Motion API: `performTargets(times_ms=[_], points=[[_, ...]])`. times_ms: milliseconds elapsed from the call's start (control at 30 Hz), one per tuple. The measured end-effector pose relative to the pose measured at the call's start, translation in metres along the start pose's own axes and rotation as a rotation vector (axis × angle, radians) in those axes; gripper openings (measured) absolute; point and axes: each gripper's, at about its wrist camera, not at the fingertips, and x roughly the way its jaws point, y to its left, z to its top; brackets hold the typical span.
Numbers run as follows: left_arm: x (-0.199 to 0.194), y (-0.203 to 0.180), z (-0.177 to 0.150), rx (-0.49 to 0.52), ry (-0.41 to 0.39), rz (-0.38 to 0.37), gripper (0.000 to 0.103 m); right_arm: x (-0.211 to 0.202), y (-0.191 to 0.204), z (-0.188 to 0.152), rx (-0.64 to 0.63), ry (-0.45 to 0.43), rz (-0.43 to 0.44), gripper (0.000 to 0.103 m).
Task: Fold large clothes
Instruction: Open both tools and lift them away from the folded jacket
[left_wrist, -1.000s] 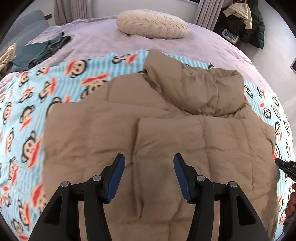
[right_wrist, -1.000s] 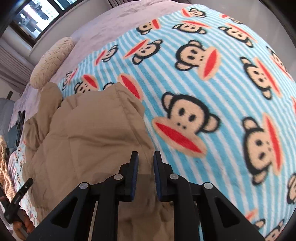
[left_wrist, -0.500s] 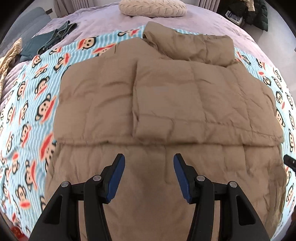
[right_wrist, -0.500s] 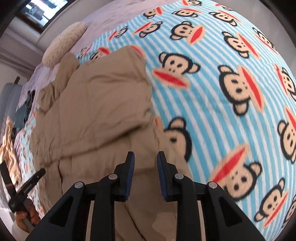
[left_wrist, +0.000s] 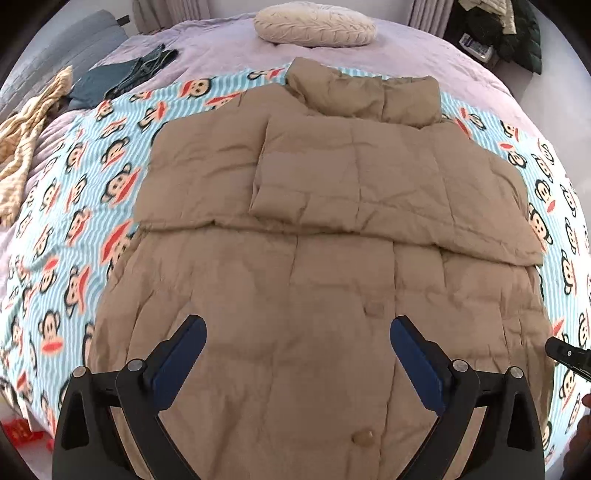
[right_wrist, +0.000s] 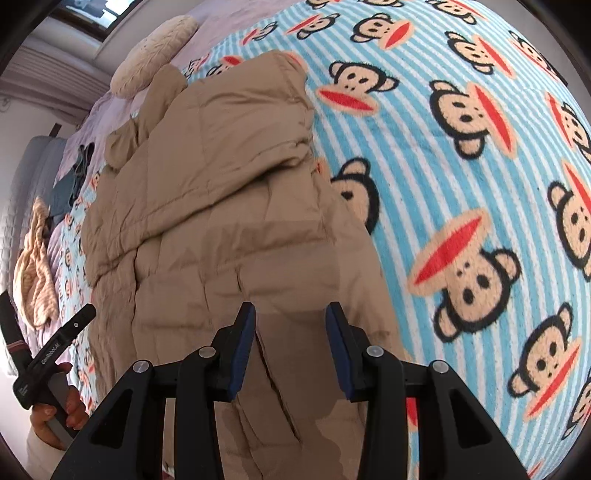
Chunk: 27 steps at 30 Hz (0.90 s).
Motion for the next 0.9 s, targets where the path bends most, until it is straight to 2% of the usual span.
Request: performTargets(times_ms=[67,167,400,600,633,900], points=[[-0.003,0.001,-0.008,-0.016,0.023,-0.005,0.1,-0.006,0.001,-0.004,-0.006,0.003,0.006,0.044],[-0.01,0.001,-0.018,-0.021,0.037,-0.003,0.1,-0.016,0.005,-0.012,-0.02,-0.003,0.012,0.057],[-0.025,0.012,-0.044,0.008,0.065,-0.015,0.1,-0.027,0.024,-0.036,-0.017,-0.015,0.021,0.07],[-0.034,0.042,-0.072,0.045,0.099,-0.017,0.1,-0.029,0.039,-0.069,0.034,-0.021,0.007,0.074],[-0.036,0.046,-0.076,0.049,0.101,-0.017,0.1,-0.029,0.042,-0.075,0.039,-0.021,0.005,0.083],[-0.047,0.097,-0.113,0.08,0.147,-0.021,0.102,-0.028,0.057,-0.124,0.141,-0.002,0.02,0.085]])
